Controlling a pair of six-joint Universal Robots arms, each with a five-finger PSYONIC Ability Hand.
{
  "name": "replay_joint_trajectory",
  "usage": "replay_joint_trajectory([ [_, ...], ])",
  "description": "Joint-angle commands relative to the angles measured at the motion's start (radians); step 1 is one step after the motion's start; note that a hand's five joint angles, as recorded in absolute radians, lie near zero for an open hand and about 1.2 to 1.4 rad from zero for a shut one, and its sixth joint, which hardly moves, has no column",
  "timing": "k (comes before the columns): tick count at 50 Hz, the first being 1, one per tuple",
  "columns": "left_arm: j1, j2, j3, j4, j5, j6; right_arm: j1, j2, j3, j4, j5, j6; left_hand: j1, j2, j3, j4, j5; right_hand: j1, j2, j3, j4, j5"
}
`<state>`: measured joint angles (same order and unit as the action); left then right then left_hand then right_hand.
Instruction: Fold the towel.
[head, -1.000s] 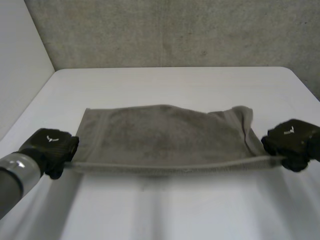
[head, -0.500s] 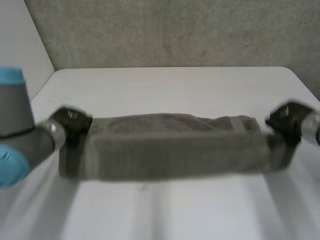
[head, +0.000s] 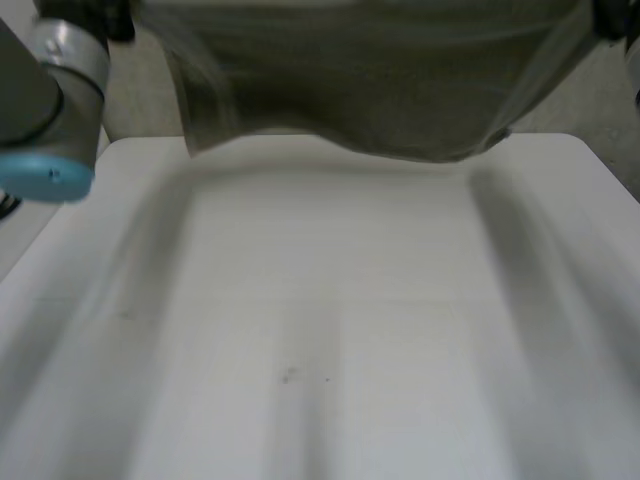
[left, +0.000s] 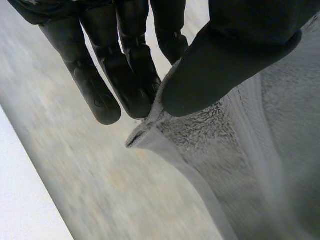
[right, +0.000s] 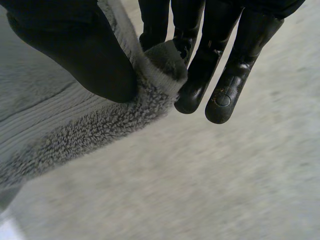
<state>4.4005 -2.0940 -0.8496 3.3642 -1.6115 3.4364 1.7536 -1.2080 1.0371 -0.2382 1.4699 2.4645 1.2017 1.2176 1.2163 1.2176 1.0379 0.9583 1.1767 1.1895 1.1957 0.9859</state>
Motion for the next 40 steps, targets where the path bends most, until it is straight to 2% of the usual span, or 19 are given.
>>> replay_joint_trajectory([
  [1, 0.010, 0.009, -0.346, 0.026, 0.022, 0.006, -0.009, 0.068, 0.211, 0.108, -0.120, -0.006, 0.195, 0.179, 0.180, 0.179, 0.184, 0.438, 0.220, 0.207, 0.201, 0.236],
  [10, 0.031, 0.009, -0.692, 0.073, 0.042, 0.018, -0.025, 0.097, 0.403, 0.161, -0.203, -0.030, 0.195, 0.179, 0.180, 0.179, 0.184, 0.438, 0.220, 0.207, 0.201, 0.236],
  [14, 0.045, 0.097, -0.850, 0.050, 0.038, 0.043, -0.082, 0.050, 0.494, 0.270, -0.250, -0.110, 0.195, 0.179, 0.180, 0.179, 0.184, 0.438, 0.220, 0.207, 0.201, 0.236],
  [16, 0.051, 0.155, -0.911, 0.032, 0.038, 0.061, -0.101, -0.025, 0.541, 0.406, -0.275, -0.172, 0.195, 0.179, 0.180, 0.179, 0.184, 0.438, 0.220, 0.207, 0.201, 0.236],
  [17, 0.063, 0.225, -0.969, -0.004, 0.038, 0.091, -0.101, -0.025, 0.541, 0.407, -0.275, -0.173, 0.195, 0.179, 0.180, 0.179, 0.184, 0.438, 0.220, 0.207, 0.201, 0.236],
  [18, 0.072, 0.289, -1.011, -0.043, 0.038, 0.116, -0.111, -0.069, 0.563, 0.498, -0.275, -0.209, 0.195, 0.179, 0.180, 0.179, 0.184, 0.438, 0.220, 0.207, 0.201, 0.236],
  [19, 0.073, 0.290, -1.011, -0.043, 0.038, 0.116, -0.111, -0.070, 0.563, 0.499, -0.275, -0.210, 0.195, 0.179, 0.180, 0.179, 0.184, 0.438, 0.220, 0.207, 0.201, 0.236],
  [22, 0.108, 0.512, -1.101, -0.246, 0.038, 0.162, -0.179, -0.210, 0.645, 0.820, -0.283, -0.368, 0.195, 0.179, 0.180, 0.179, 0.184, 0.438, 0.220, 0.207, 0.201, 0.236],
  [23, 0.108, 0.512, -1.102, -0.247, 0.038, 0.162, -0.180, -0.211, 0.646, 0.821, -0.283, -0.369, 0.195, 0.179, 0.180, 0.179, 0.184, 0.438, 0.220, 0.207, 0.201, 0.236],
  [25, 0.123, 0.601, -1.118, -0.449, 0.047, 0.173, -0.262, -0.293, 0.705, 0.972, -0.293, -0.513, 0.195, 0.179, 0.180, 0.179, 0.184, 0.438, 0.220, 0.207, 0.201, 0.236],
  [26, 0.123, 0.601, -1.118, -0.450, 0.047, 0.173, -0.263, -0.294, 0.705, 0.973, -0.293, -0.513, 0.195, 0.179, 0.180, 0.179, 0.184, 0.438, 0.220, 0.207, 0.201, 0.236],
  [27, 0.125, 0.624, -1.117, -0.539, 0.050, 0.172, -0.293, -0.314, 0.713, 0.997, -0.302, -0.560, 0.195, 0.179, 0.180, 0.179, 0.184, 0.438, 0.220, 0.207, 0.201, 0.236],
  [29, 0.126, 0.629, -1.106, -0.580, 0.056, 0.170, -0.316, -0.320, 0.715, 0.985, -0.316, -0.585, 0.195, 0.179, 0.180, 0.179, 0.184, 0.438, 0.220, 0.207, 0.201, 0.236],
  [31, 0.129, 0.626, -1.100, -0.569, 0.067, 0.170, -0.318, -0.321, 0.710, 0.959, -0.326, -0.572, 0.195, 0.179, 0.180, 0.179, 0.184, 0.438, 0.220, 0.207, 0.201, 0.236],
  [34, 0.128, 0.598, -1.074, -0.490, 0.082, 0.168, -0.319, -0.292, 0.681, 0.873, -0.338, -0.490, 0.195, 0.179, 0.180, 0.179, 0.184, 0.438, 0.220, 0.207, 0.201, 0.236],
  [36, 0.116, 0.478, -1.025, -0.383, 0.081, 0.176, -0.284, -0.178, 0.632, 0.777, -0.324, -0.408, 0.195, 0.179, 0.180, 0.179, 0.184, 0.438, 0.220, 0.207, 0.201, 0.236],
  [37, 0.116, 0.477, -1.025, -0.382, 0.081, 0.176, -0.284, -0.177, 0.632, 0.777, -0.324, -0.407, 0.195, 0.179, 0.180, 0.179, 0.184, 0.438, 0.220, 0.207, 0.201, 0.236],
  [40, 0.106, 0.352, -0.939, -0.304, 0.073, 0.175, -0.179, -0.078, 0.545, 0.714, -0.289, -0.334, 0.195, 0.179, 0.180, 0.179, 0.184, 0.438, 0.220, 0.207, 0.201, 0.236],
])
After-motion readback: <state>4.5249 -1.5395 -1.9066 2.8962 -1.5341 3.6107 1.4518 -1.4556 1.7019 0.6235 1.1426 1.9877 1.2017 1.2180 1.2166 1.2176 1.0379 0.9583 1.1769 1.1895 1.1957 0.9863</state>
